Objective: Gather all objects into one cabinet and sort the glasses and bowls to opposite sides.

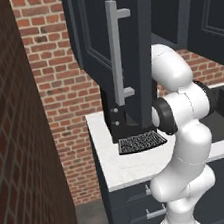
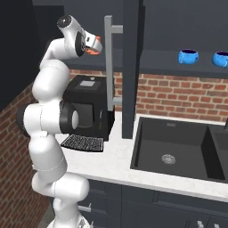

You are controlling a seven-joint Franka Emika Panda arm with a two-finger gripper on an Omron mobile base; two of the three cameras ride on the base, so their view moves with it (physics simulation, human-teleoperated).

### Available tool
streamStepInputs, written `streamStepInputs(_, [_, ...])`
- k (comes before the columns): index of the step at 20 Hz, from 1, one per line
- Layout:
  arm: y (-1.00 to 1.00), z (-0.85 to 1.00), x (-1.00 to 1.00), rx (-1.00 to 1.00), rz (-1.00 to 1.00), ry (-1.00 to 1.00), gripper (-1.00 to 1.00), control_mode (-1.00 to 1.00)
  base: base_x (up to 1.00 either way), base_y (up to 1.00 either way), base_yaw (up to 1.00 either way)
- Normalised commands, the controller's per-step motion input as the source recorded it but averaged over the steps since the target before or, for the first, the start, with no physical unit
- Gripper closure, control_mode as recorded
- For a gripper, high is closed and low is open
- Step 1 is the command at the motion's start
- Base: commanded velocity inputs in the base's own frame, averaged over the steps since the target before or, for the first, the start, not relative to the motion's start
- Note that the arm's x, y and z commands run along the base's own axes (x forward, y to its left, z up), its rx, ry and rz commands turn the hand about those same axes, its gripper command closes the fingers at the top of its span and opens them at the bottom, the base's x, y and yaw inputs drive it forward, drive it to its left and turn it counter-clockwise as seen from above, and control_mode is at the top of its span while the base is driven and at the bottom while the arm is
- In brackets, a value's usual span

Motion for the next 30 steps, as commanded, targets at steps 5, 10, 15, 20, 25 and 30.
streamStepInputs(5, [0.0, 0.0, 0.04, 0.0, 0.0, -0.07, -1.0, -1.0, 0.0, 0.0, 0.0])
streamStepInputs(10, [0.0, 0.0, 0.06, 0.0, 0.0, -0.07, 1.0, -1.0, 0.0, 0.0, 0.0])
streamStepInputs(15, [0.0, 0.0, 0.0, 0.0, -0.02, -0.01, 1.0, -1.0, 0.0, 0.0, 0.0])
streamStepInputs(20, [-0.05, 0.0, 0.0, 0.01, -0.02, 0.0, 1.0, -1.0, 0.0, 0.0, 0.0])
streamStepInputs(25, [-0.31, 0.0, -0.06, 0.05, -0.01, 0.0, 1.0, -1.0, 0.0, 0.0, 0.0])
streamStepInputs(30, [-0.3, 0.0, -0.22, 0.07, 0.0, -0.01, 1.0, -1.0, 0.0, 0.0, 0.0])
